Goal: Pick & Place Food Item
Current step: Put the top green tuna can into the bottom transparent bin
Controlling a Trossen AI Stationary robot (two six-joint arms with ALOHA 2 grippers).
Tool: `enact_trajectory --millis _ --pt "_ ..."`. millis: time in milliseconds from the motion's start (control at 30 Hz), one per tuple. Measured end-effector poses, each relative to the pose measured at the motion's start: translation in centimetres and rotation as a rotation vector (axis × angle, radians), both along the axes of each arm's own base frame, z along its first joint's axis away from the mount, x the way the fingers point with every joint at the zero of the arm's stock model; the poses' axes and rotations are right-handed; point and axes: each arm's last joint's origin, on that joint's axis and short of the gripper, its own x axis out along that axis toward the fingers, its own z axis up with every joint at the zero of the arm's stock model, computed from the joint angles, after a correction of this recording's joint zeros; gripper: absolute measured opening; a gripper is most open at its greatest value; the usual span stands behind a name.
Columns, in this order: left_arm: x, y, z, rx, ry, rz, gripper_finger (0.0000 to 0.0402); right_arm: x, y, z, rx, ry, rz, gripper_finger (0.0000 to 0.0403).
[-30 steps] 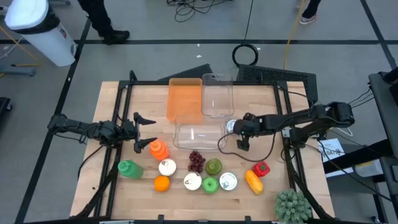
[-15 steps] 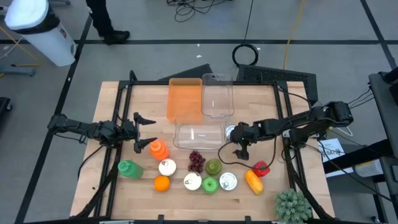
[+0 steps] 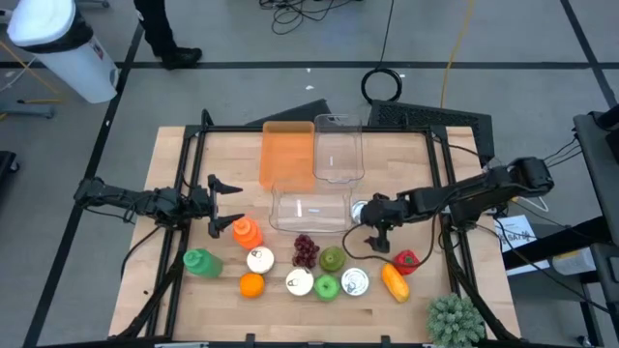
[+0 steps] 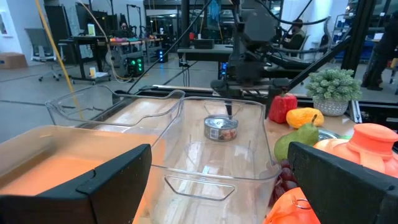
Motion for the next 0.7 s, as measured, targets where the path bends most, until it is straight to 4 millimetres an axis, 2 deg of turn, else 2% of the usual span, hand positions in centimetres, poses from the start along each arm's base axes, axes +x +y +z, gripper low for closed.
enact_trajectory --millis 167,267,500,700 --pt "0.0 0.0 0.0 0.0 0.0 0.0 0.0392 -0.8 -1.5 1.7 -0.187 -0.072 -0.188 0.0392" --pt "0.0 0.0 0.0 0.0 0.0 0.0 0.0392 -1.6 -2.8 1.5 -0.312 -0.007 -0.278 0.0392" --pt "0.0 0.0 0.0 0.0 0.0 0.0 0.0392 -2.2 -4.8 -0.7 -0.319 0.143 -0.351 0.0392" --pt "0.0 0.0 0.0 0.0 0.0 0.0 0.0392 -2.5 -5.7 -1.0 -0.323 0.151 -0.391 0.0391"
